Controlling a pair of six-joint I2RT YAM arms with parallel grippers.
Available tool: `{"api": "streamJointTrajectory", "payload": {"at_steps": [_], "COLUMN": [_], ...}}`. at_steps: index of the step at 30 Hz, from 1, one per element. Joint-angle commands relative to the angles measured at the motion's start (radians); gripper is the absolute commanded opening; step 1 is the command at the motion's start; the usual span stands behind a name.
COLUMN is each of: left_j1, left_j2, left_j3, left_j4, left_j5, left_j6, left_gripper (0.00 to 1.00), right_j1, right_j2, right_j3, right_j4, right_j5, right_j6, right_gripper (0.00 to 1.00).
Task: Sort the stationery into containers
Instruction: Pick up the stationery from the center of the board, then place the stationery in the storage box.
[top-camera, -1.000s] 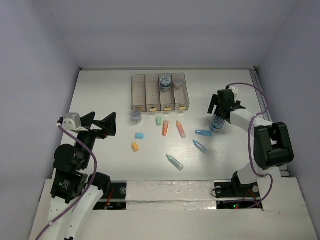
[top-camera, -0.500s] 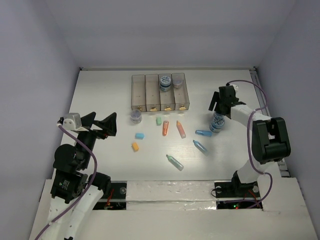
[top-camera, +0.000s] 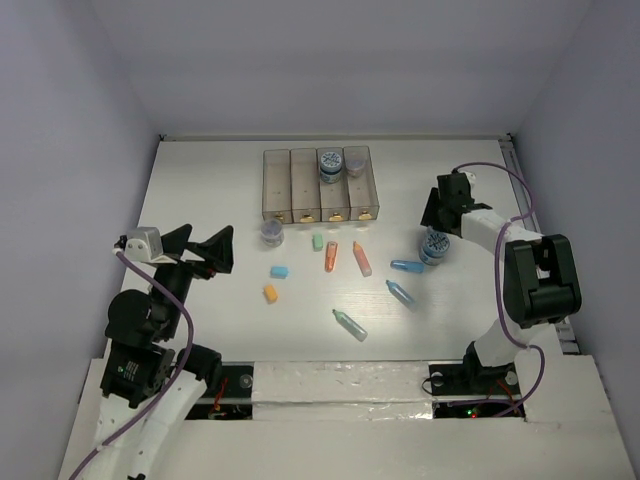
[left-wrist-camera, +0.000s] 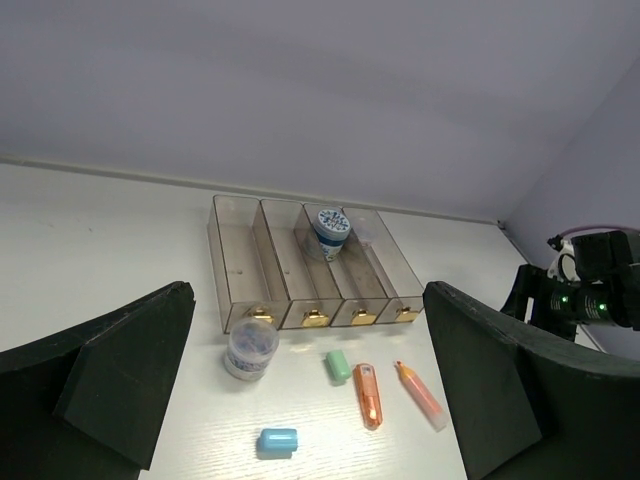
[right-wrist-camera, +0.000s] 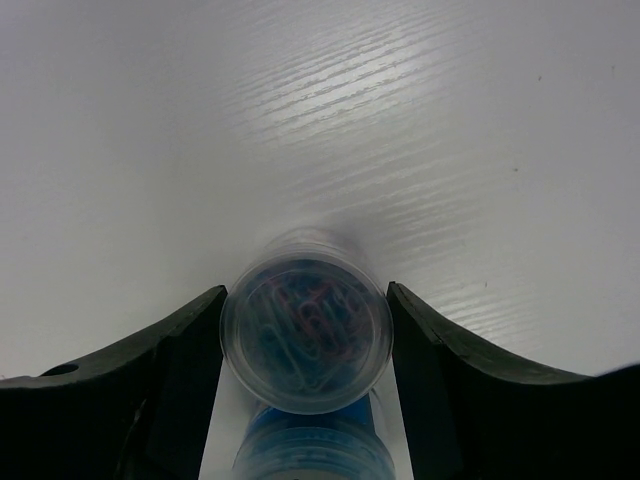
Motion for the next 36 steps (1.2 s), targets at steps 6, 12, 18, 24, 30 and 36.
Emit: {"api": "streamJointTrajectory", "payload": {"at_steps": [6, 12, 18, 24, 30, 36], "left_j1": [-0.006, -0.006, -0.006, -0.006, 0.004, 0.004], "left_j2": [-0.016, -0.008, 0.0, 0.006, 0.01, 0.014], "left_j3": [0.025, 0.025, 0.025, 0.025, 0.025, 0.025], "left_j4": [0.04, 0.04, 0.039, 0.039, 0.04, 0.042], "left_j5": [0.001, -0.002, -0.004, -0.004, -0.001, 0.001], "left_j6": [0.006, 0.008, 0.008, 0.009, 0.008, 0.009], "left_gripper": [0.99, 0.99, 0.99, 0.99, 0.99, 0.99], "right_j1": [-0.008, 0.157, 0.248, 0.269, 0.279, 0.279], "right_j2": [-0.129, -0.056, 0.11, 0.268, 0.409, 0.494], "right_j3": [0.105, 0.331, 0.533, 0.763, 0.9, 0.969], "right_j4": [0.056, 0.005, -0.035, -0.124, -0.182, -0.196], "right_j5": [-0.059, -0.114, -0.199, -0.263, -0.263, -0.263], "right_j6": [-0.047, -0.102, -0.14, -0.182, -0.206, -0.22], "right_gripper": [0.45, 0.44, 0.44, 0.45, 0.45, 0.45]}}
